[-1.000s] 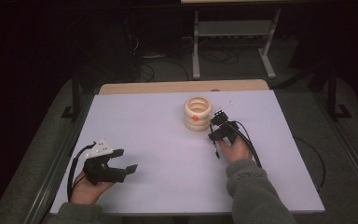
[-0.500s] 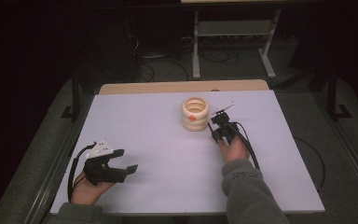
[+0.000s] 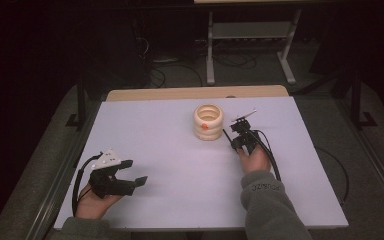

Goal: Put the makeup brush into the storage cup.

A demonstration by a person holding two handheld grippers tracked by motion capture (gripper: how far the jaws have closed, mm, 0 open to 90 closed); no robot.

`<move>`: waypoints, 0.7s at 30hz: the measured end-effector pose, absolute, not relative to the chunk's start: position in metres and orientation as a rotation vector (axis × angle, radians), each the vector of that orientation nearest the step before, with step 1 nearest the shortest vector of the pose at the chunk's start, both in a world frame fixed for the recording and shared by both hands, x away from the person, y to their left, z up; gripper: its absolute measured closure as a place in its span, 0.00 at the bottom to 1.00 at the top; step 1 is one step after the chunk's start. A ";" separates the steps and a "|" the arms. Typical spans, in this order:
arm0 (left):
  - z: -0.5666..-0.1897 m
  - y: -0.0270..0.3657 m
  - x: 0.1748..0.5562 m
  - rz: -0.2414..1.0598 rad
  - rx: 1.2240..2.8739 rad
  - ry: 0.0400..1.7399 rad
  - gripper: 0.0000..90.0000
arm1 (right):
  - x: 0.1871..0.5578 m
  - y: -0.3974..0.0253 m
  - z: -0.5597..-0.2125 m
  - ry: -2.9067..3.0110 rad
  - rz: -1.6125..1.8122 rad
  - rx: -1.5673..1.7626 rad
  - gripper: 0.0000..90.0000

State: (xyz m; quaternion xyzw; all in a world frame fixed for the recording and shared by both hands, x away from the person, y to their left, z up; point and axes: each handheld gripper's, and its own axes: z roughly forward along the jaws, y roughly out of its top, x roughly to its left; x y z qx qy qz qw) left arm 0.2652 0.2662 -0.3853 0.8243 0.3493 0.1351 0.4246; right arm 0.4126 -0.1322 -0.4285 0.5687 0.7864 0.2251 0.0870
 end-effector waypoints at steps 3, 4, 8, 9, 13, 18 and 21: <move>-0.385 0.266 0.265 0.339 2.059 0.874 0.23 | 0.411 -0.139 -0.428 2.342 0.669 1.694 0.95; -0.385 0.266 0.265 0.339 2.059 0.874 0.23 | 0.411 -0.142 -0.428 2.341 0.671 1.692 0.95; -0.385 0.265 0.264 0.336 2.058 0.876 0.24 | 0.408 -0.150 -0.426 2.336 0.689 1.689 0.95; -0.385 0.265 0.264 0.339 2.062 0.869 0.24 | 0.405 -0.156 -0.423 2.337 0.701 1.677 0.95; -0.385 0.265 0.264 0.338 2.055 0.873 0.24 | 0.400 -0.163 -0.417 2.349 0.713 1.648 0.95; -0.385 0.264 0.264 0.341 2.065 0.863 0.24 | 0.391 -0.178 -0.409 2.360 0.745 1.621 0.95; -0.385 0.264 0.264 0.342 2.067 0.862 0.24 | 0.387 -0.184 -0.405 2.367 0.756 1.619 0.95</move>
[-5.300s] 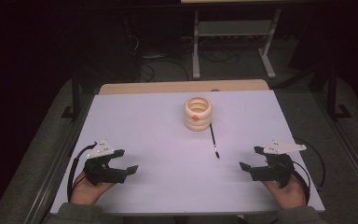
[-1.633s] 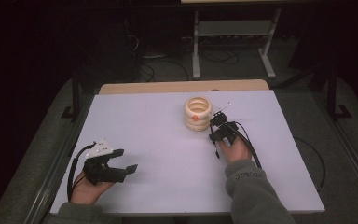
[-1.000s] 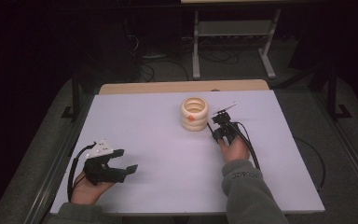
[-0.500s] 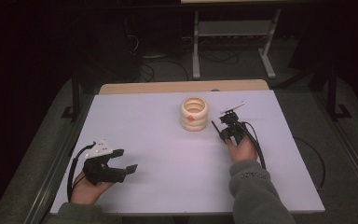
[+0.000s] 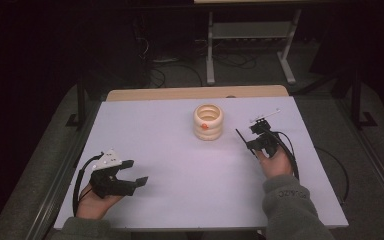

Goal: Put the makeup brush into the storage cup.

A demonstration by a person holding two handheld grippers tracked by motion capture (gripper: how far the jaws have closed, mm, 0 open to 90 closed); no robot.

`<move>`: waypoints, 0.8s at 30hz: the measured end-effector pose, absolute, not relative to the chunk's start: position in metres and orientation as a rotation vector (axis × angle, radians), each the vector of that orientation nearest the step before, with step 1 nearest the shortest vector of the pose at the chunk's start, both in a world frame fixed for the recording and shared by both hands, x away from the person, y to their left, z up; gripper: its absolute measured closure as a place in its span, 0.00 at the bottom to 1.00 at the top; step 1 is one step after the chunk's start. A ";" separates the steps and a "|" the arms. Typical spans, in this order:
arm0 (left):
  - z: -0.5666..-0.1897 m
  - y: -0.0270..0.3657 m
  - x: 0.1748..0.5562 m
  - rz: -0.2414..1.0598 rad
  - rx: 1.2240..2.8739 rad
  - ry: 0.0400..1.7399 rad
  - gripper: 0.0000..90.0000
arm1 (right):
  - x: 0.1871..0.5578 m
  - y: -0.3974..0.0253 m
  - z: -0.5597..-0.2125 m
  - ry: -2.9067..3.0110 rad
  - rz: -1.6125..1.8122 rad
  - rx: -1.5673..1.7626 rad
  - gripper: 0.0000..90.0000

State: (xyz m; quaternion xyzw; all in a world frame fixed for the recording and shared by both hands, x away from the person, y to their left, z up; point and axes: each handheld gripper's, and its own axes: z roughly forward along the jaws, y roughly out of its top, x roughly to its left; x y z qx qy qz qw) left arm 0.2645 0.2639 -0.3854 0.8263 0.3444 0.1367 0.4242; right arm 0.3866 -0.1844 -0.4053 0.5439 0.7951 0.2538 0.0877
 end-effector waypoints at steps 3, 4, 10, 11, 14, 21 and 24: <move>-0.386 0.264 0.264 0.339 2.069 0.863 0.24 | 0.381 -0.191 -0.402 2.376 0.775 1.594 0.95; -0.386 0.264 0.265 0.340 2.072 0.862 0.24 | 0.379 -0.193 -0.400 2.381 0.775 1.577 0.95; -0.387 0.263 0.265 0.339 2.076 0.856 0.24 | 0.363 -0.199 -0.389 2.426 0.819 1.471 0.95; -0.387 0.263 0.265 0.339 2.076 0.856 0.24 | 0.363 -0.199 -0.389 2.426 0.819 1.471 0.95; -0.387 0.263 0.264 0.338 2.076 0.856 0.24 | 0.355 -0.198 -0.384 2.449 0.839 1.418 0.95; -0.387 0.262 0.264 0.335 2.079 0.854 0.25 | 0.339 -0.201 -0.380 2.496 0.844 1.329 0.95; -0.387 0.261 0.264 0.334 2.081 0.852 0.25 | 0.333 -0.205 -0.381 2.524 0.845 1.274 0.95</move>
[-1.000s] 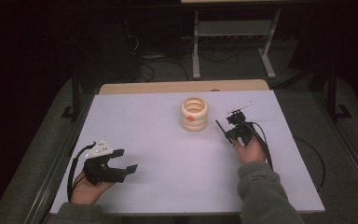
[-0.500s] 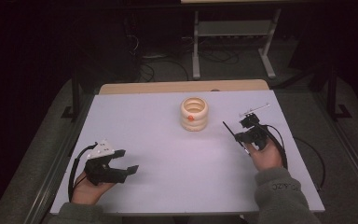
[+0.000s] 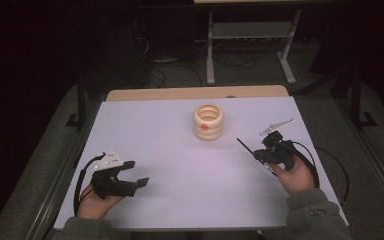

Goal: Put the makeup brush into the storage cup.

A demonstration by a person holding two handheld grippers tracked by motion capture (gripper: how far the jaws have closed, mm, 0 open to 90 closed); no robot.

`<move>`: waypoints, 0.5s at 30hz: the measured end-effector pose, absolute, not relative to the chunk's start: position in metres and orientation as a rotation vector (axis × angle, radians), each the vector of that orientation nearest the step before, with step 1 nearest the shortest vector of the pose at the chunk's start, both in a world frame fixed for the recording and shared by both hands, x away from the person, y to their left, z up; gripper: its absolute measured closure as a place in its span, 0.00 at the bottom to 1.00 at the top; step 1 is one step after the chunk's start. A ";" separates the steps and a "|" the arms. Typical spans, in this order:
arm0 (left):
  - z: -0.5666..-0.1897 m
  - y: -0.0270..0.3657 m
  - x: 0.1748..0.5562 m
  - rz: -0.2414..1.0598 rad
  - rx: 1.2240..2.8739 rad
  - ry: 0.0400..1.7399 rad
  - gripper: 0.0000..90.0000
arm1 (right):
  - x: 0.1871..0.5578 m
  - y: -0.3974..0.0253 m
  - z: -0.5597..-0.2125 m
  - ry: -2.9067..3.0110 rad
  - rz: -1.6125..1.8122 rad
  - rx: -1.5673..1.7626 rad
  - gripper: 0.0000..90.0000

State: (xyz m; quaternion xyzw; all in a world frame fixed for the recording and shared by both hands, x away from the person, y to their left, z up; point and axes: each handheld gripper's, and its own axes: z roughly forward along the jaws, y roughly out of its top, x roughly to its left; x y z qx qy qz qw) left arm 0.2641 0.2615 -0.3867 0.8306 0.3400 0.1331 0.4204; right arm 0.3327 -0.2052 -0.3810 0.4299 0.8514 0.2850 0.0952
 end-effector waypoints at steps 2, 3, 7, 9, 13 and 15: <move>-0.387 0.261 0.264 0.333 2.084 0.849 0.25 | 0.326 -0.209 -0.382 2.562 0.857 1.220 0.95; -0.387 0.261 0.264 0.333 2.084 0.849 0.25 | 0.326 -0.209 -0.382 2.562 0.857 1.220 0.95; -0.387 0.260 0.264 0.329 2.089 0.848 0.25 | 0.315 -0.210 -0.382 2.645 0.893 1.100 0.95; -0.387 0.260 0.264 0.329 2.103 0.838 0.25 | 0.309 -0.210 -0.382 2.681 0.887 1.048 0.95; -0.388 0.258 0.264 0.325 2.096 0.841 0.25 | 0.299 -0.207 -0.383 2.731 0.875 0.971 0.95; -0.388 0.257 0.263 0.324 2.094 0.837 0.25 | 0.295 -0.205 -0.384 2.747 0.882 0.944 0.95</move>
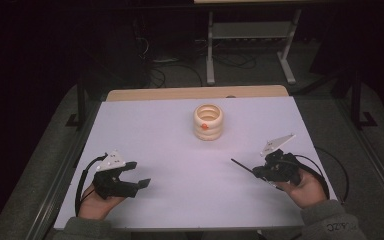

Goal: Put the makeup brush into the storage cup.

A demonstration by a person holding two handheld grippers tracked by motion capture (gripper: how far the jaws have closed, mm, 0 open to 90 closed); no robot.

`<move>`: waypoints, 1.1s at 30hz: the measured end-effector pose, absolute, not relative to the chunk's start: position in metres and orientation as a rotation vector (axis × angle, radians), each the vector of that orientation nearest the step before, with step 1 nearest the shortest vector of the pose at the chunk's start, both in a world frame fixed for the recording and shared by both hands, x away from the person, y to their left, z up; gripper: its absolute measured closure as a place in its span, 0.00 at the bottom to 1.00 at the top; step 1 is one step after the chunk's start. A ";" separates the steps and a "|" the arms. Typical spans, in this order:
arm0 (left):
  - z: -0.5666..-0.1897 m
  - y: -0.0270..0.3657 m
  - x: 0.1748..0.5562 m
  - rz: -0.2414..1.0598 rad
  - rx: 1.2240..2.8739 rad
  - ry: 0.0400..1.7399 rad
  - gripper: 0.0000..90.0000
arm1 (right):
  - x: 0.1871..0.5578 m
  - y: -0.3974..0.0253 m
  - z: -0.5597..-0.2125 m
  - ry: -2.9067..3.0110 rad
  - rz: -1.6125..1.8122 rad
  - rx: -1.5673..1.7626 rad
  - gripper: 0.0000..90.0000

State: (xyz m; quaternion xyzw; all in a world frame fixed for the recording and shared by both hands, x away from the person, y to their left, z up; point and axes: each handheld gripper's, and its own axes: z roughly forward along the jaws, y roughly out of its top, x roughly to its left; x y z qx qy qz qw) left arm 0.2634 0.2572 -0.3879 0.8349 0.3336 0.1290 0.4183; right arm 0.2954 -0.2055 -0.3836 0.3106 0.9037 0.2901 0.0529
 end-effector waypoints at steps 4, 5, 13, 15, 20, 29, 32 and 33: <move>-0.388 0.256 0.263 0.320 2.100 0.823 0.25 | 0.289 -0.199 -0.385 2.791 0.891 0.869 0.95; -0.388 0.256 0.263 0.320 2.100 0.822 0.25 | 0.287 -0.196 -0.385 2.799 0.895 0.861 0.95; -0.387 0.253 0.261 0.307 2.104 0.807 0.26 | 0.279 -0.173 -0.386 2.859 0.904 0.705 0.95; -0.387 0.251 0.261 0.305 2.110 0.798 0.26 | 0.277 -0.166 -0.388 2.881 0.902 0.663 0.95; -0.386 0.246 0.260 0.296 2.135 0.754 0.26 | 0.275 -0.154 -0.391 2.914 0.924 0.598 0.95; -0.381 0.233 0.259 0.262 2.173 0.670 0.29 | 0.280 -0.135 -0.391 2.954 0.937 0.517 0.95; -0.379 0.225 0.258 0.248 2.191 0.630 0.31 | 0.280 -0.127 -0.389 2.964 0.948 0.481 0.95; -0.379 0.222 0.258 0.243 2.202 0.612 0.32 | 0.280 -0.119 -0.387 2.979 0.951 0.447 0.95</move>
